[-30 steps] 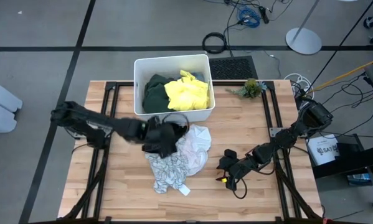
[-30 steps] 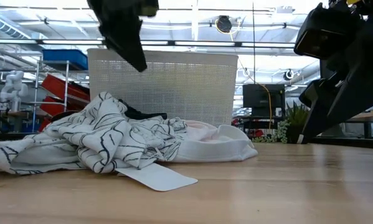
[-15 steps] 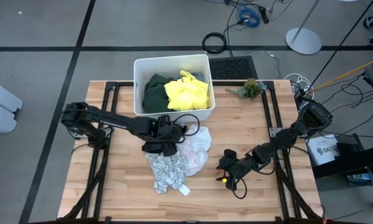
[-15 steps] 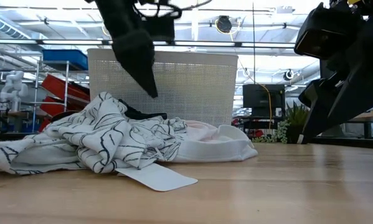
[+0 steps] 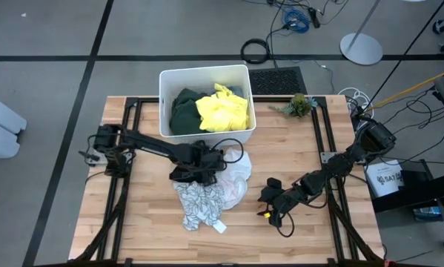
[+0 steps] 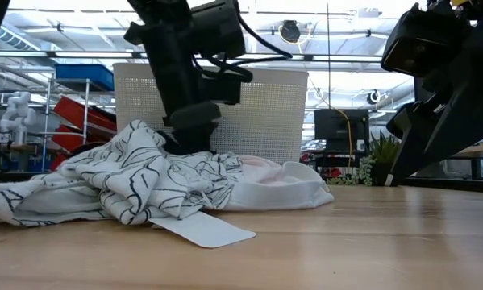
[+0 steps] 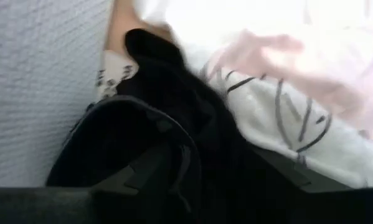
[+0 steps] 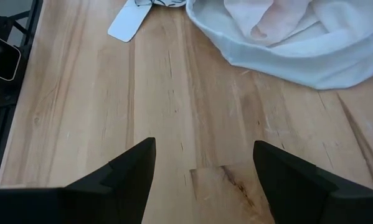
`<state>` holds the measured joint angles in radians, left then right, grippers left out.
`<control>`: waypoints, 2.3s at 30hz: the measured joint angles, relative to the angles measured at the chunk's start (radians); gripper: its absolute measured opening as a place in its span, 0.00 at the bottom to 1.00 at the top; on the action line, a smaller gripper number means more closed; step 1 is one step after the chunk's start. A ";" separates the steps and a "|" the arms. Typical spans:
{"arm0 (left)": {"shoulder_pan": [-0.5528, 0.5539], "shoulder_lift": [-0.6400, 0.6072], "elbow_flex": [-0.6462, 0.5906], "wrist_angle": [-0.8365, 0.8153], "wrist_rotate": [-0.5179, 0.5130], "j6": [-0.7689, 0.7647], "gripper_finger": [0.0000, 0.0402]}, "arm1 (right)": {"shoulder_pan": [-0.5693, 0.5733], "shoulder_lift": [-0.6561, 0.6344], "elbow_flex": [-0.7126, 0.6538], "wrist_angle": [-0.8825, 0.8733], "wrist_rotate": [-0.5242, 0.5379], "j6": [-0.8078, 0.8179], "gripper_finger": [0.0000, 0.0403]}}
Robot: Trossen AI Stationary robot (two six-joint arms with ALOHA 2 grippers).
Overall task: Fold laundry
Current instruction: Fold the black underwear
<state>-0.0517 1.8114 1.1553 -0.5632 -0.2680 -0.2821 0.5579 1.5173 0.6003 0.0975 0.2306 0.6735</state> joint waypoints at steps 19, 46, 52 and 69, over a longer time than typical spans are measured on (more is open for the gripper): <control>0.062 0.002 0.010 -0.048 0.031 0.000 0.05 | 0.000 0.000 0.000 -0.001 -0.001 0.012 0.64; -0.173 -0.540 0.528 -0.621 0.118 -0.026 0.03 | -0.185 0.049 0.068 0.414 0.134 -0.422 0.64; -0.211 -0.627 0.528 -0.628 0.117 -0.079 0.03 | -0.307 0.261 0.293 0.353 0.055 -0.560 0.64; -0.292 -0.639 0.524 -0.665 0.066 -0.124 0.03 | -0.335 0.551 0.593 -0.345 0.061 -0.318 0.17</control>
<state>-0.3433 1.1721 1.6794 -1.2282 -0.2020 -0.4059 0.2231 2.0683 1.1934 -0.2476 0.2911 0.3557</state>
